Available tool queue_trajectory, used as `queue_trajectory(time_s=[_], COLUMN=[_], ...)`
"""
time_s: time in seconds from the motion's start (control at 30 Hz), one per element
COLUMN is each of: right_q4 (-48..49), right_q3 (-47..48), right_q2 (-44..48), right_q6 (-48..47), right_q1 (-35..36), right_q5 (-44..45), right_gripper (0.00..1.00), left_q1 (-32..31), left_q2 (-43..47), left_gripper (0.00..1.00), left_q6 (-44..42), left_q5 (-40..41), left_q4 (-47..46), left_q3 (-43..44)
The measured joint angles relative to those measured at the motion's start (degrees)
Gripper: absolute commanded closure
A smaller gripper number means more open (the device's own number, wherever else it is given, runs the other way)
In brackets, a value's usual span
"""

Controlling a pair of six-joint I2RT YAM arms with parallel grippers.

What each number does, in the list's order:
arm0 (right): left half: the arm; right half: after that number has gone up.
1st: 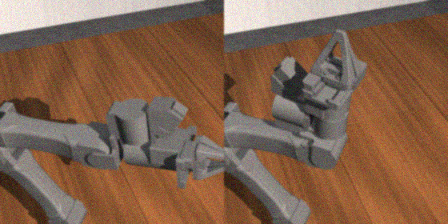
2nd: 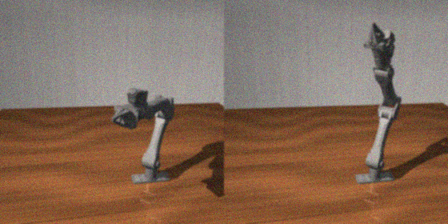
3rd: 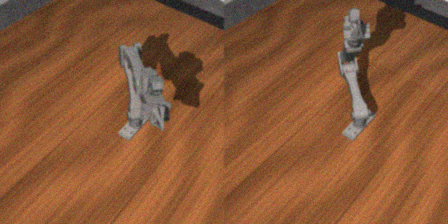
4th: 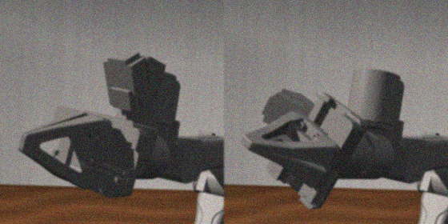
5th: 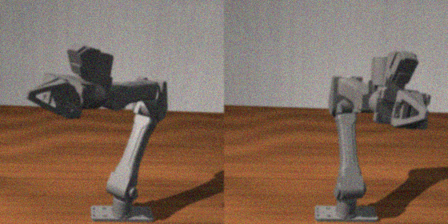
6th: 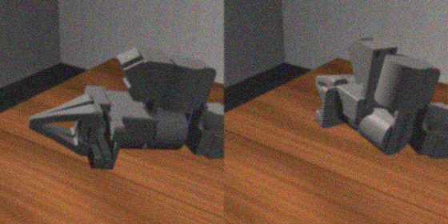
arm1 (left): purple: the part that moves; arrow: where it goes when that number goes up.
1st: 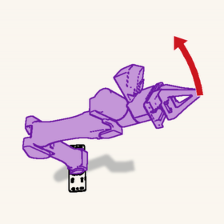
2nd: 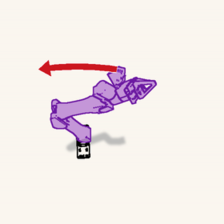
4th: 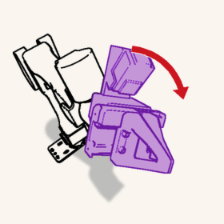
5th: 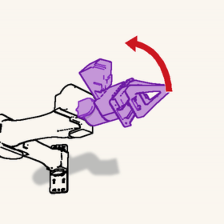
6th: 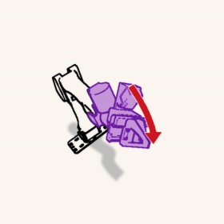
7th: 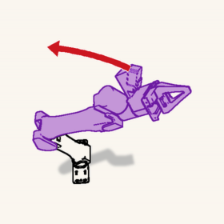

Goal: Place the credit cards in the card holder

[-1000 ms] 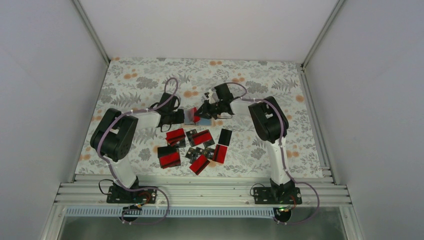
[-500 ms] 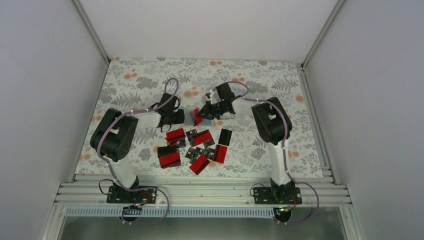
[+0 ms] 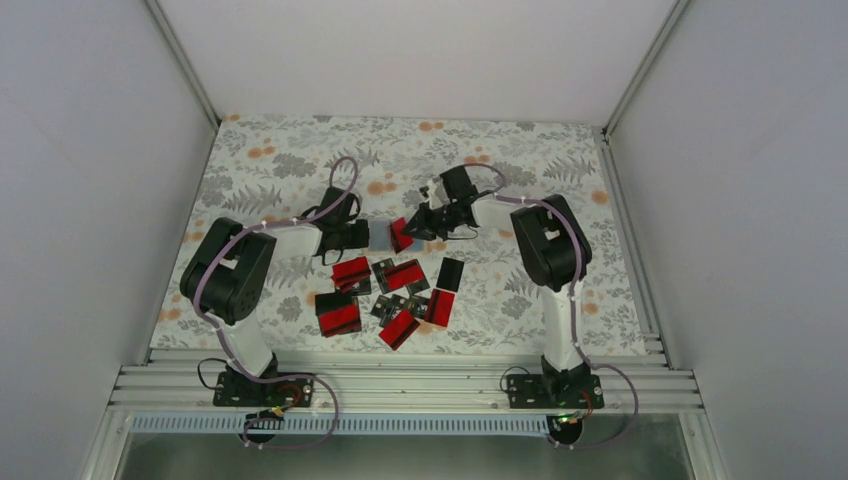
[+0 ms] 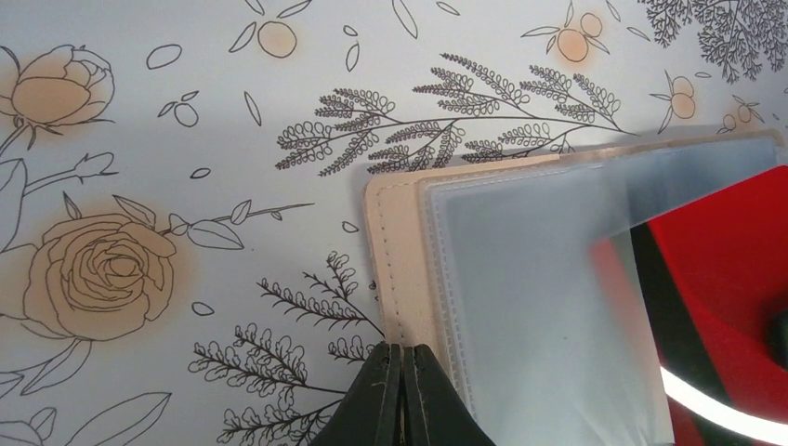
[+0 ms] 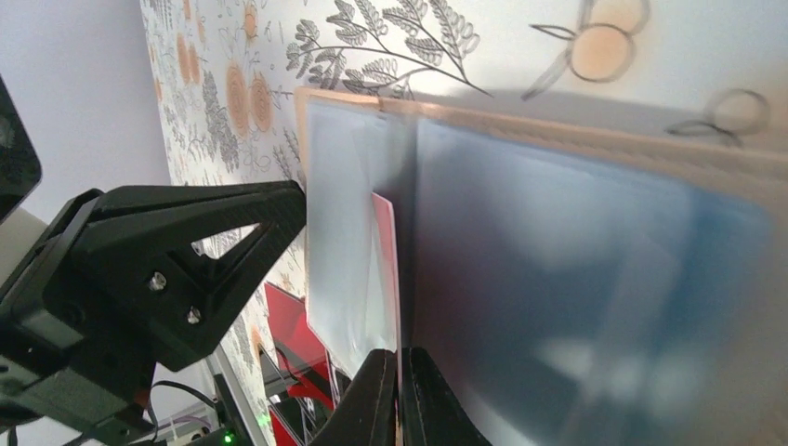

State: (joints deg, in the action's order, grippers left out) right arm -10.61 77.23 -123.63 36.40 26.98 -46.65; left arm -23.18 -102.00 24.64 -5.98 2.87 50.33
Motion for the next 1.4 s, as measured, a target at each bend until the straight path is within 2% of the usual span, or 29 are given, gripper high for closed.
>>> queue_trajectory(time_s=[0.13, 0.27, 0.4, 0.57, 0.8, 1.07, 1.2, 1.4], right_q4=[-1.70, -3.61, -4.63, -3.87, 0.83, 7.21, 11.47, 17.46], right_q3=[-2.49, -4.15, -4.52, -5.20, -7.56, -8.70, -9.51, -11.78], right_q2=[2.86, 5.73, 8.09, 11.82, 16.02, 22.45, 25.68, 29.31], right_q6=[-1.46, -2.84, -3.78, -4.13, -2.73, 0.55, 2.82, 6.71], right_q1=[-1.29, -2.93, -3.91, -4.42, -4.46, -4.48, -4.48, -4.50], right_q5=[0.90, 1.75, 1.92, 0.09, -5.11, -9.53, -11.04, -12.46], right_gripper=[0.96, 0.96, 0.96, 0.96, 0.96, 0.96, 0.96, 0.96], left_q1=[-0.17, -0.20, -0.20, -0.20, -0.20, -0.20, -0.20, -0.20], left_q2=[0.42, 1.66, 4.37, 11.28, 20.00, 22.93, 23.43, 23.43], left_gripper=[0.97, 0.85, 0.67, 0.60, 0.53, 0.52, 0.54, 0.62], left_q6=[-0.02, -0.15, -0.57, -1.62, -1.40, 3.69, 7.63, 13.35], left_q5=[0.44, 1.55, 3.34, 3.80, -6.21, -23.98, -30.62, -36.20], left_q4=[0.85, 3.26, 6.29, 7.32, 1.36, -11.28, -18.97, -27.89], left_q3=[-0.04, -0.24, -0.37, -0.44, -2.54, -5.18, -6.38, -8.04])
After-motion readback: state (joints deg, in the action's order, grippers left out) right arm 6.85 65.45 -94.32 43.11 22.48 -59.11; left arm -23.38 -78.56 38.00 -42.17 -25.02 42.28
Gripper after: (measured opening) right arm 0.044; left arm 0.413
